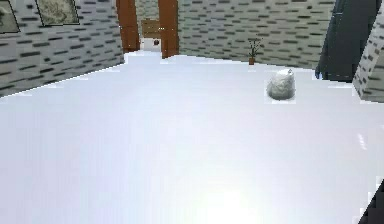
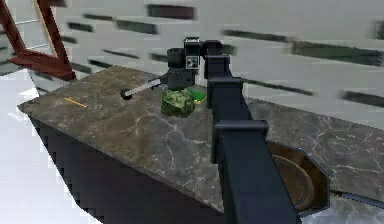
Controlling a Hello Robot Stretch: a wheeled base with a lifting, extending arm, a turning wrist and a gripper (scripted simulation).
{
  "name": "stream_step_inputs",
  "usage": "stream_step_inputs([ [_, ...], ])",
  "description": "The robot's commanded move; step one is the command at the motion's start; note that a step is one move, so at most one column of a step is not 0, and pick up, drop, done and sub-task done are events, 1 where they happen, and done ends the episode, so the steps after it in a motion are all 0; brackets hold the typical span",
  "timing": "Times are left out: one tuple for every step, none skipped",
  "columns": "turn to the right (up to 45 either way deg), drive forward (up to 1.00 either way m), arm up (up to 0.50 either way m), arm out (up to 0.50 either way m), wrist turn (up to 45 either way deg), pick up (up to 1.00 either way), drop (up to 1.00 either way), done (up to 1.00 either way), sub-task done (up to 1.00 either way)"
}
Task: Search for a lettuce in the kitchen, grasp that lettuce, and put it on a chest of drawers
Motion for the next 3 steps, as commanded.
stream_step_inputs([
  [0.0,0.00,0.00,0.00,39.0,0.00,0.00,0.00,0.00],
  [0.0,0.00,-0.06,0.00,0.0,0.00,0.00,0.00,0.00],
  [0.0,0.00,0.00,0.00,0.0,1.00,0.00,0.00,0.00],
])
